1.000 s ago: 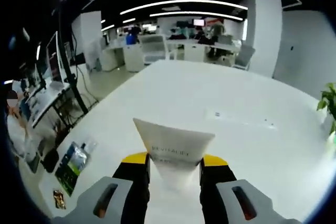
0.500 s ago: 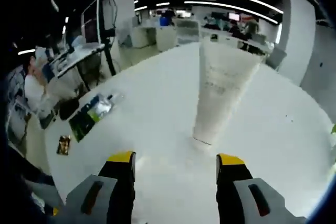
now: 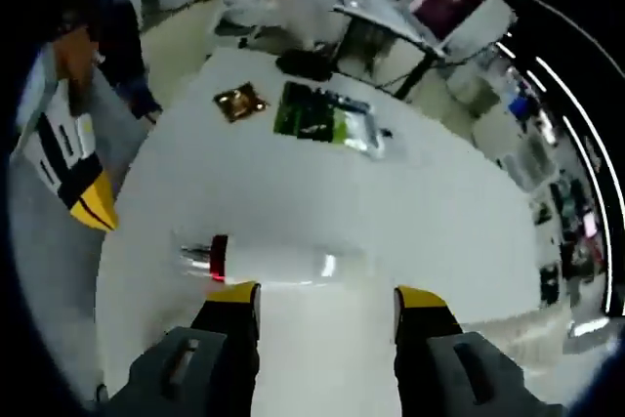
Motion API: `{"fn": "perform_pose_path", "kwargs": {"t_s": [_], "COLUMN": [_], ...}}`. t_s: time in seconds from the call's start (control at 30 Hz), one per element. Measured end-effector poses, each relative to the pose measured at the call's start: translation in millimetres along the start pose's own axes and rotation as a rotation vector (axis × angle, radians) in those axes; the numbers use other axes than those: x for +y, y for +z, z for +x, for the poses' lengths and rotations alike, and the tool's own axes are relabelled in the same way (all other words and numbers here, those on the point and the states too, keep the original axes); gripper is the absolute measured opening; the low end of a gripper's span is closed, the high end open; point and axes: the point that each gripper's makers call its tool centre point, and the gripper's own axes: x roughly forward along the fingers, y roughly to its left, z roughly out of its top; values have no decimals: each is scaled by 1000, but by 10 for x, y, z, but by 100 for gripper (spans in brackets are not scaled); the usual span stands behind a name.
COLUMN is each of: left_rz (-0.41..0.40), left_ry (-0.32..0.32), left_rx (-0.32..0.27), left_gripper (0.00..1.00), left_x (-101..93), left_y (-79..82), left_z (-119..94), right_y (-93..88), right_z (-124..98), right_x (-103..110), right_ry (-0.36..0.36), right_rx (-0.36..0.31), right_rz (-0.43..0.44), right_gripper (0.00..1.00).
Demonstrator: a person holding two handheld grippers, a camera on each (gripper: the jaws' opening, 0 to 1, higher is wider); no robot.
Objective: Arrange the skincare products in the storage area until every visible bottle or jar stands upright without overlapping.
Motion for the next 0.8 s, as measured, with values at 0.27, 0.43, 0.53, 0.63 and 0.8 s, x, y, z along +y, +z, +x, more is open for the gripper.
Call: {"fn": "perform_pose_path", "kwargs": {"t_s": [0.27,0.43,0.53,0.63,0.8], "left_rz": [0,1,0,-2,-10], "left_ry": [5,16,13,16,25], "left_rx": [-5,-22,-14,-15,-16], "left_gripper": [0,0,0,0,0], "left_x": [12,29,25,31,55], "left_y": [9,39,23,23,20], "left_z": [-7,-17,-12,-15,-20], "right_y": [112,136,154,116,140], "right_z": [191,283,348,405,499], "right_x": [-28,142,239,340,373], "right_ry": [117,266,326,388,419], "right_rx": [125,161,170,188,169], "right_rz": [-479,-711,-786,-817,-819], "right_gripper": [51,49,48,43,32]}}
